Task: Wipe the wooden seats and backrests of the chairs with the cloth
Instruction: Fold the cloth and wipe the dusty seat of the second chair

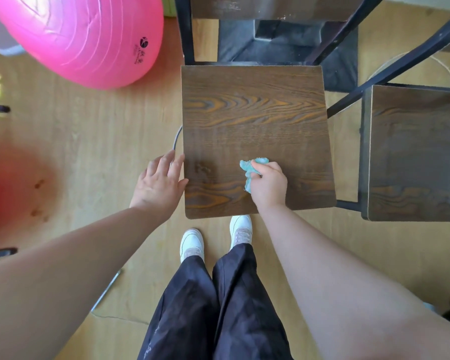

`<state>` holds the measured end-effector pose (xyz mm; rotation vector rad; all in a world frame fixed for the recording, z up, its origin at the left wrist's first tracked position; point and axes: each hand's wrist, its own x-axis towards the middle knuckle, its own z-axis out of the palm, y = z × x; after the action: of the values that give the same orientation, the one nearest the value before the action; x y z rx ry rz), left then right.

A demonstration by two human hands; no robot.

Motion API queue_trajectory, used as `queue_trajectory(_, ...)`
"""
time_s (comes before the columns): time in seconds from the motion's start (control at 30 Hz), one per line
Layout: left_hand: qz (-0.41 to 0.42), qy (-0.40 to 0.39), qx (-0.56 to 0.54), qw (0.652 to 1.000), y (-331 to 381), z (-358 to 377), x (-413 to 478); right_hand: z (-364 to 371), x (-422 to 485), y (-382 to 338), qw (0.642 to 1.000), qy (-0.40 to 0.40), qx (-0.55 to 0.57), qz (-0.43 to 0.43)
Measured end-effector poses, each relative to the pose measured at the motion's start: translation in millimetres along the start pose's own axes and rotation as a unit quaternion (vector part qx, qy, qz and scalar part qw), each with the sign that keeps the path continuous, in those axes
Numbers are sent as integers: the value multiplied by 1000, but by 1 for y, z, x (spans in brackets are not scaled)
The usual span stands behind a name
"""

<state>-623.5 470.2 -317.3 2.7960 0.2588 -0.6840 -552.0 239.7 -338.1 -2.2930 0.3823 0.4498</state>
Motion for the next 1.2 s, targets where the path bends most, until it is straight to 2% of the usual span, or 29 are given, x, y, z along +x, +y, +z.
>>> queue_trajectory(0.1, -4, 4, -1, 1000, -5, 0, -5, 12, 9, -20, 999, -34, 4, -20)
queue_trajectory(0.23, -10, 2, -9, 1000, -5, 0, -10, 20, 13, -27, 986, -107, -75, -103)
queue_trajectory(0.5, -7, 7, -5, 1000, -5, -3, -17, 28, -18, -3, 942, -182, -160, -230)
queue_trajectory(0.63, -5, 7, -5, 1000, -5, -3, -21, 30, -53, 14, 929, -212, -153, -263)
queue_trajectory(0.77, -6, 8, -6, 1000, -8, 1, -25, 37, -73, 29, 927, -206, -153, -275)
queue_trajectory(0.87, -12, 12, -7, 1000, -13, 4, -24, 33, -70, 21, 938, -179, -122, -269)
queue_trajectory(1.03, -8, 20, -9, 1000, -14, 5, -15, 24, -19, -27, 975, -77, -67, -199)
queue_trajectory(1.2, -3, 34, -18, 999, -9, 2, -4, 38, 42, -81, 976, -60, -100, -185)
